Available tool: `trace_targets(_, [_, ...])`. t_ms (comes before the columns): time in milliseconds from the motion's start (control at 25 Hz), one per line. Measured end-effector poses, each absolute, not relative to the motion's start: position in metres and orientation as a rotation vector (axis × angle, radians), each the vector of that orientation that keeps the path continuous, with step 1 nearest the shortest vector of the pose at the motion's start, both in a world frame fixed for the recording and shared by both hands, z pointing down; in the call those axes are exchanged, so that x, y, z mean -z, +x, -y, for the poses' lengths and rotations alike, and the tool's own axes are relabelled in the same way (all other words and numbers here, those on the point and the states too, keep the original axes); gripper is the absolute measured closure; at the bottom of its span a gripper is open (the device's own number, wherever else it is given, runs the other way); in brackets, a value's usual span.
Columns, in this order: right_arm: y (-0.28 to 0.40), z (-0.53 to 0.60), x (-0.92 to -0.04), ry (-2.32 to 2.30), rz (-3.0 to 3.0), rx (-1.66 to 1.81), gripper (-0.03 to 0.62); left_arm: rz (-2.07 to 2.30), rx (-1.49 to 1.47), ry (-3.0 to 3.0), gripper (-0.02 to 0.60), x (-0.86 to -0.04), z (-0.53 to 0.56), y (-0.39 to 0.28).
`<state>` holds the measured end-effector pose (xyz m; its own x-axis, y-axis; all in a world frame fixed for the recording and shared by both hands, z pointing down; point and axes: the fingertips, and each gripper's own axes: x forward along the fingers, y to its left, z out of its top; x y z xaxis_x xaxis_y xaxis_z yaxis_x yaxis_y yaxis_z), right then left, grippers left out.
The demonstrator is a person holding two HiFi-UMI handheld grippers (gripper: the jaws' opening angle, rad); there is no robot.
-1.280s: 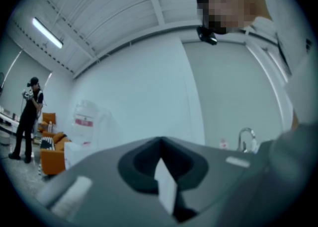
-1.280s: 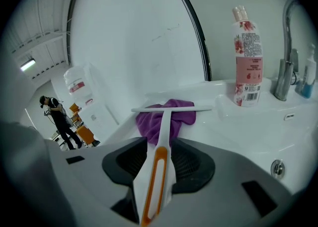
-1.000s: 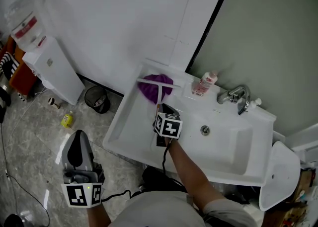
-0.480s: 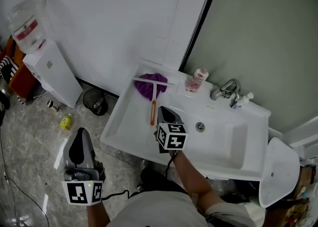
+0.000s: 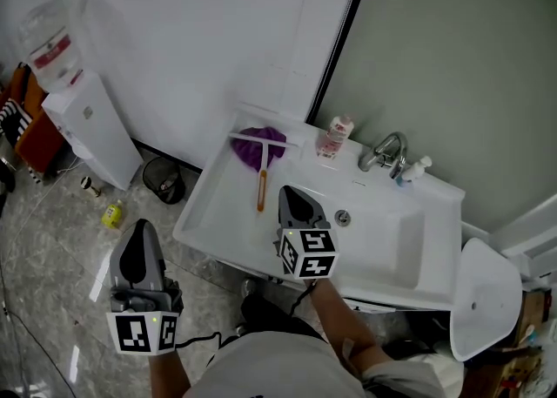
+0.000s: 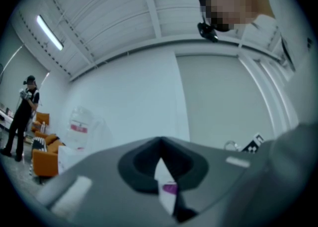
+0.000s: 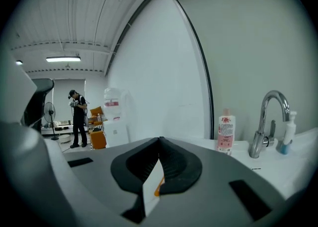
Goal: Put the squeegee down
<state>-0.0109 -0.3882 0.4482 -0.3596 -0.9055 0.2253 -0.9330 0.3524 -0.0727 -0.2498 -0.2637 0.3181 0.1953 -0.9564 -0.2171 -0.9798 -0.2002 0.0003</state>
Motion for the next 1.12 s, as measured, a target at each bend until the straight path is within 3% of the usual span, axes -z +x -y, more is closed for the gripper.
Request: trace_targets(1120, [0.001,0.257,-0.341,1.788,2.603,0.06,0.592,-1.814,-0.328,-2.318,0.574,-0.295,0.19,-0.243])
